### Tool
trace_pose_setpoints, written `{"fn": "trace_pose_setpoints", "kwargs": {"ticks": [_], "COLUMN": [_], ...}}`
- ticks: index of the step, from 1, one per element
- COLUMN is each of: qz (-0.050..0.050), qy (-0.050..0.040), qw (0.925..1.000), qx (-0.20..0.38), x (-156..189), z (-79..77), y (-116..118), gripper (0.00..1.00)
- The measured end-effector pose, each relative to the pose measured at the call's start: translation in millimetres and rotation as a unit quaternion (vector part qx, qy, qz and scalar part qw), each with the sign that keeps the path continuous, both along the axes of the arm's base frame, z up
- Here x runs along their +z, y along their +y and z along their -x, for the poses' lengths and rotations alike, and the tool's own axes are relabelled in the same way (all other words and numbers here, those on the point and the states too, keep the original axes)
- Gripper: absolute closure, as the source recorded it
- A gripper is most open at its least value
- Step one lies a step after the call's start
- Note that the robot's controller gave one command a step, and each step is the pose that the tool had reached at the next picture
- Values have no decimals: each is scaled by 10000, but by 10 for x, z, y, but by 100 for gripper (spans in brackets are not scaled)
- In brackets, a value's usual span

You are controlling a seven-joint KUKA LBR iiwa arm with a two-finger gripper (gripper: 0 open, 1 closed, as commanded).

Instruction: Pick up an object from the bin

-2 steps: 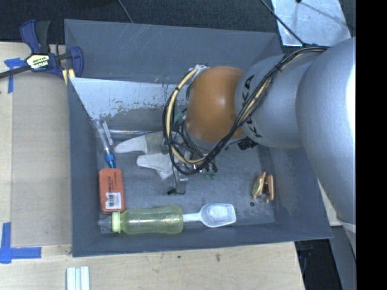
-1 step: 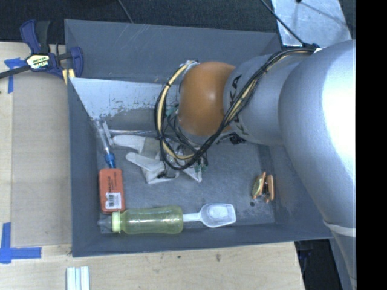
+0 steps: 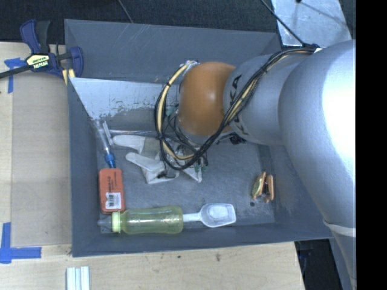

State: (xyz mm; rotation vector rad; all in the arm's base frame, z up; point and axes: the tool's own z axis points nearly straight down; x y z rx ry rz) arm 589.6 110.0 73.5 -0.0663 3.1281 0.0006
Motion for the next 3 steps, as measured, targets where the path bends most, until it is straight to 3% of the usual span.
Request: {"fn": "trace_pose_setpoints", "kwargs": {"ticks": [3], "qz": [1], "qy": [0], "qw": [10000], "qx": [3], "x": [0], "z": [0], "y": [0], "gripper": [100]}}
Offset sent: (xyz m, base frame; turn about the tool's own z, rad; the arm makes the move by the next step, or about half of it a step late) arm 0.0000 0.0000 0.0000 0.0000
